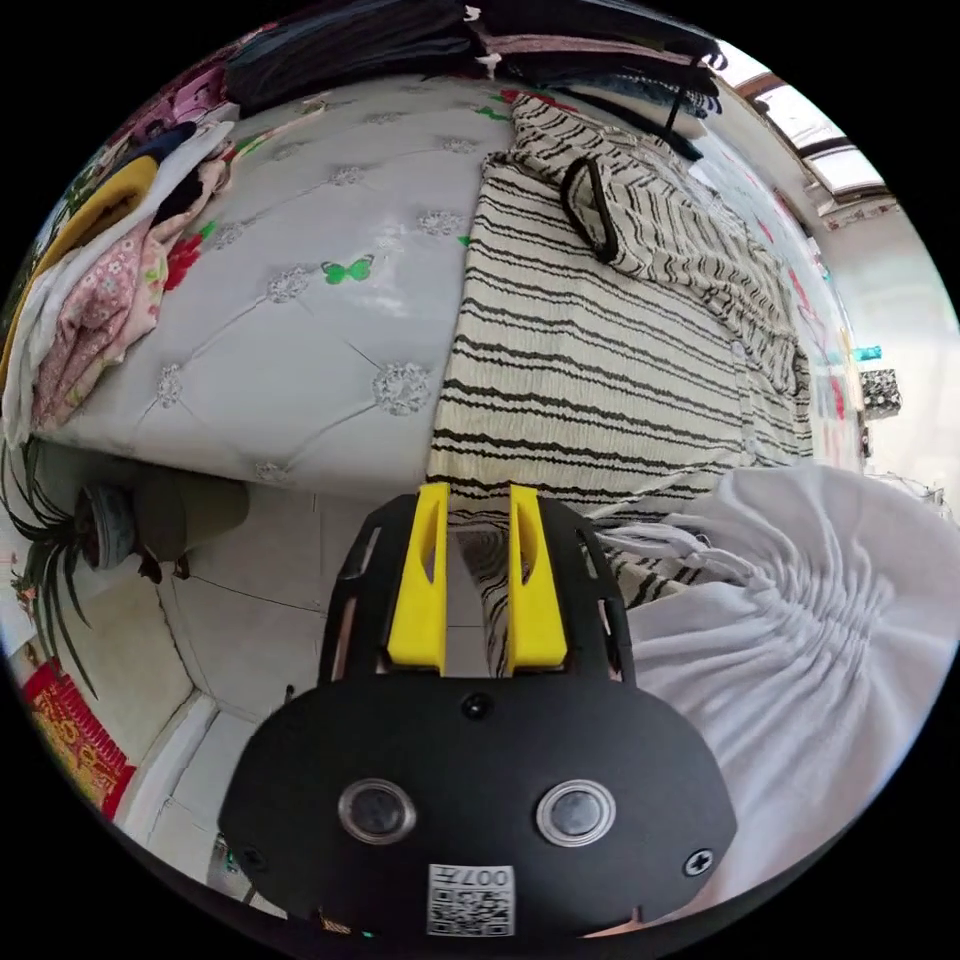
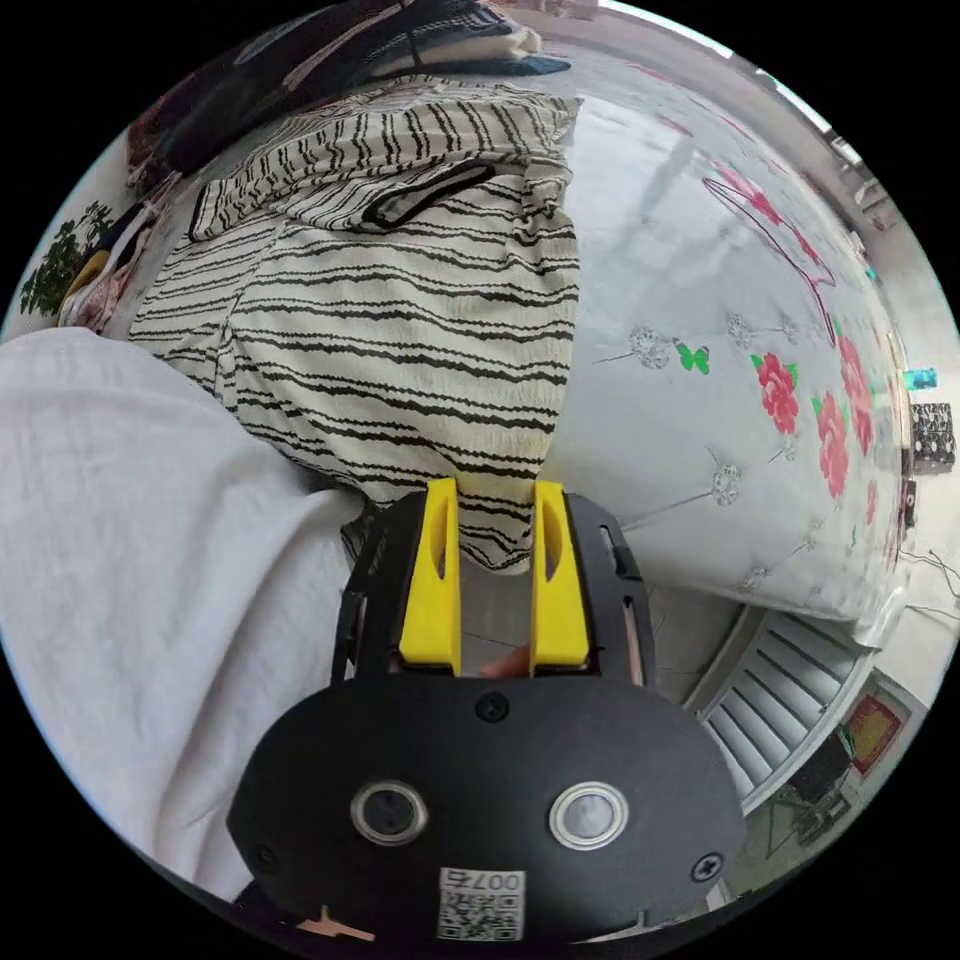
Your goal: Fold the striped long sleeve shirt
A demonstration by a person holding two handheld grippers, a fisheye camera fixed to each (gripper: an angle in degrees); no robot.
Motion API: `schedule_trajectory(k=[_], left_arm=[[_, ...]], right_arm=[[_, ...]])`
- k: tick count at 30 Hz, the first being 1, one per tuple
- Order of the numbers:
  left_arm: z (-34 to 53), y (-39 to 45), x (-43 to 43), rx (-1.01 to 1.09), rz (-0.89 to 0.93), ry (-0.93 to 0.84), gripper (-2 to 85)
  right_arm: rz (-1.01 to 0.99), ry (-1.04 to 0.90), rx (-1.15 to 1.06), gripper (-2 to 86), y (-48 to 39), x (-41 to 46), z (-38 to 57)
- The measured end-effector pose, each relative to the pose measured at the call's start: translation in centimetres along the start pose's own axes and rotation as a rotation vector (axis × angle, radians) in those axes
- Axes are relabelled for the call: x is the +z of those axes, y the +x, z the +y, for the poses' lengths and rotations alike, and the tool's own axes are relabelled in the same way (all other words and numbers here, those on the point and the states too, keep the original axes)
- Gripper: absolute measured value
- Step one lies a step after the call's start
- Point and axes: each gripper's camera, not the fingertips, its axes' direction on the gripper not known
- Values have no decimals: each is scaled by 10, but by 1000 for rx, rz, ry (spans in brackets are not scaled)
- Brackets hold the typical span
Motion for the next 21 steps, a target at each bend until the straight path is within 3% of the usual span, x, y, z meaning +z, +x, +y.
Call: schedule_trajectory(k=[2,5,12,21], left_arm=[[-10,13,-1,87,-63,-49,39],[-22,25,-14,219,22,9,-3],[-77,-5,-57,25,299,193,10],[-31,-14,-44,120,89,118,107]], right_arm=[[18,-26,-35,37,-3,-1,-6],[-85,44,-28,13,10,-18,-15],[-309,296,129,1,66,-66,-56],[-311,140,120,0,80,-27,-51]])
